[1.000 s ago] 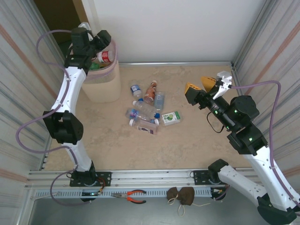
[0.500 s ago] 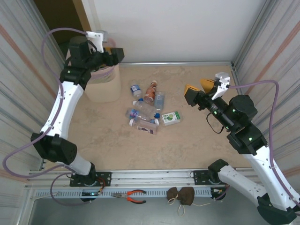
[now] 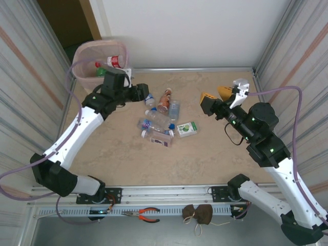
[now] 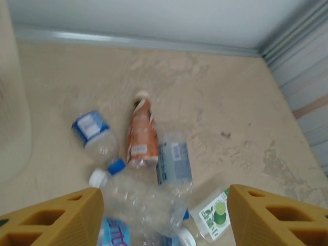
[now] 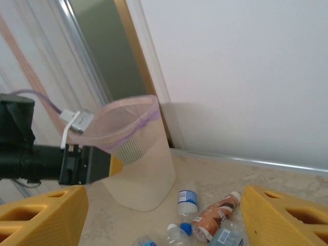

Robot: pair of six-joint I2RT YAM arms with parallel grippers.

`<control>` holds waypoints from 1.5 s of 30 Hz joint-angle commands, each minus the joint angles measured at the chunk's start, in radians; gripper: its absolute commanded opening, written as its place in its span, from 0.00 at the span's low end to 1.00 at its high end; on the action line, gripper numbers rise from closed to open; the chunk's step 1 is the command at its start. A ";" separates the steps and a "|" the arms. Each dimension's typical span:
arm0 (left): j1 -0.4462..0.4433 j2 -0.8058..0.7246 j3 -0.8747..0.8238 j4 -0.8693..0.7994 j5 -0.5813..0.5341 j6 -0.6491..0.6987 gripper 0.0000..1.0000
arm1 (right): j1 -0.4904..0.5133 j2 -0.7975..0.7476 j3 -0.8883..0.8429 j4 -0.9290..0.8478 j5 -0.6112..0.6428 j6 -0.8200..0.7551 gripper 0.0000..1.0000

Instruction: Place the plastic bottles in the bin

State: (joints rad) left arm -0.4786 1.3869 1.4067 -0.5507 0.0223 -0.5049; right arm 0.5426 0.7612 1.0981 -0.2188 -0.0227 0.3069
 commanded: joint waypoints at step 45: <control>-0.244 0.292 -0.319 -0.001 0.091 -1.320 0.72 | -0.020 -0.084 -0.028 -0.053 0.029 0.020 0.77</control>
State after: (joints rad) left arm -0.7158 1.6650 1.1049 -0.5556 0.0891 -1.7943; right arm 0.5343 0.6865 1.0782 -0.2729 -0.0151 0.3294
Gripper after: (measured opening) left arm 0.721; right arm 0.769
